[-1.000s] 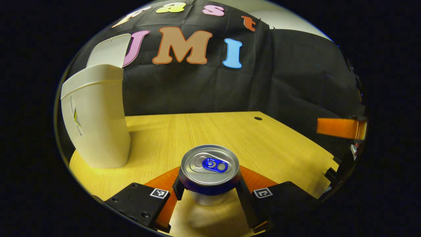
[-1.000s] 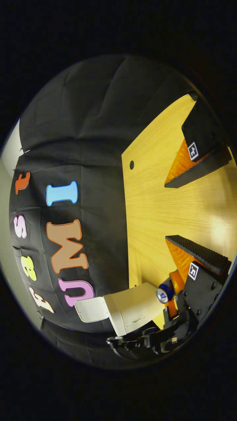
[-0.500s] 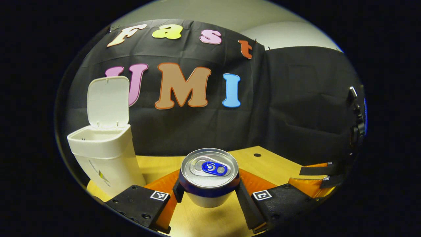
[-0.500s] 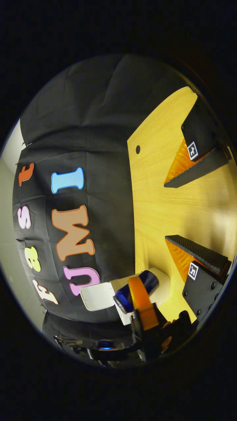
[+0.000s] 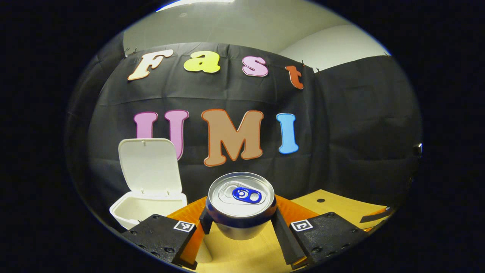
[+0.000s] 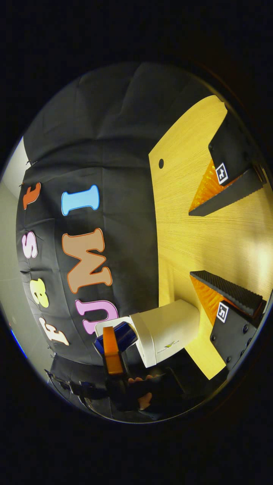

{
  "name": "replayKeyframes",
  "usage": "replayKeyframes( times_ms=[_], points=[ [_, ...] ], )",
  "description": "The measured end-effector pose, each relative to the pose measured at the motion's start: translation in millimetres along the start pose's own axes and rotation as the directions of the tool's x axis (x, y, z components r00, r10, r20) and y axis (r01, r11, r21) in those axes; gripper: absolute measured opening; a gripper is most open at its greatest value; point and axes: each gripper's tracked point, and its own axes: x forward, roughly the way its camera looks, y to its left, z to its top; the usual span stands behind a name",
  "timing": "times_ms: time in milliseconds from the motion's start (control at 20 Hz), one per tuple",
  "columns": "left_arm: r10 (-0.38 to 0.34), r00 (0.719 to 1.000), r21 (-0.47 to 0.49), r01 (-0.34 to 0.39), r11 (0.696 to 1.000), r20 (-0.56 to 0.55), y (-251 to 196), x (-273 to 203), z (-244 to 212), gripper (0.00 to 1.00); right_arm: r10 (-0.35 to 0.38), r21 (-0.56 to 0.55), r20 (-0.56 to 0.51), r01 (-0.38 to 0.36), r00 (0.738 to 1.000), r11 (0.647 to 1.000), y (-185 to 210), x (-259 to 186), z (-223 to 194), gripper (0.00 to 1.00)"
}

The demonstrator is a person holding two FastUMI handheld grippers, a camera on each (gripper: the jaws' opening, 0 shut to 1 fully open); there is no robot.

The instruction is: Press the lid of the desktop garbage bin to open it, pick up the crumpled paper on the desktop and throw it into the bin, then pick up the pop can on the desktop and drop it into the bin, and finally close the garbage bin lid.

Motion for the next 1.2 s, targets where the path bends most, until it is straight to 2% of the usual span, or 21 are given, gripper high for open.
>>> replayKeyframes(
  times_ms=[200, 400, 500, 750, 1000, 1100, 1150, 1200],
  points=[
    [0.09, 0.996, -0.005, -0.09, 0.996, 0.013, 50.7, 15.3, 14.8, 0.76, -0.017, 0.005, -0.004, 0.017, 1.0, 1.0, -7.8, -4.2, -1.5, 0.96],
    [0.174, 0.983, -0.001, -0.174, 0.985, -0.059, 103.7, 27.1, -1.9, 0.76, -0.022, 0.005, -0.011, 0.022, 1.0, 1.0, -11.1, -7.8, -7.0, 0.97],
    [0.224, 0.968, -0.023, -0.228, 0.973, -0.116, 130.3, 34.6, -18.7, 0.77, -0.021, 0.002, -0.016, 0.021, 1.0, 1.0, -11.3, -8.6, -9.3, 0.97],
    [0.297, 0.918, -0.048, -0.32, 0.946, -0.261, 173.8, 31.9, -68.9, 0.77, -0.016, -0.008, -0.02, 0.016, 1.0, 1.0, -10.1, -9.3, -10.6, 0.98],
    [0.342, 0.885, -0.039, -0.372, 0.927, -0.316, 192.3, 32.3, -90.1, 0.77, -0.02, -0.007, -0.028, 0.02, 0.999, 1.0, -12.6, -7.2, -12.8, 0.98],
    [0.373, 0.876, -0.008, -0.394, 0.919, -0.304, 198.8, 29.0, -85.2, 0.8, -0.021, -0.01, -0.028, 0.021, 0.999, 1.0, -11.8, -5.5, -11.7, 0.97],
    [0.374, 0.881, -0.002, -0.392, 0.92, -0.29, 198.0, 31.6, -80.4, 0.95, -0.02, -0.011, -0.028, 0.019, 0.999, 1.0, -11.7, -4.9, -10.8, 0.97],
    [0.371, 0.888, -0.001, -0.386, 0.923, -0.272, 194.8, 31.8, -72.9, 0.97, -0.018, -0.013, -0.026, 0.018, 0.999, 1.0, -10.4, -4.8, -10.1, 0.97]
  ],
)
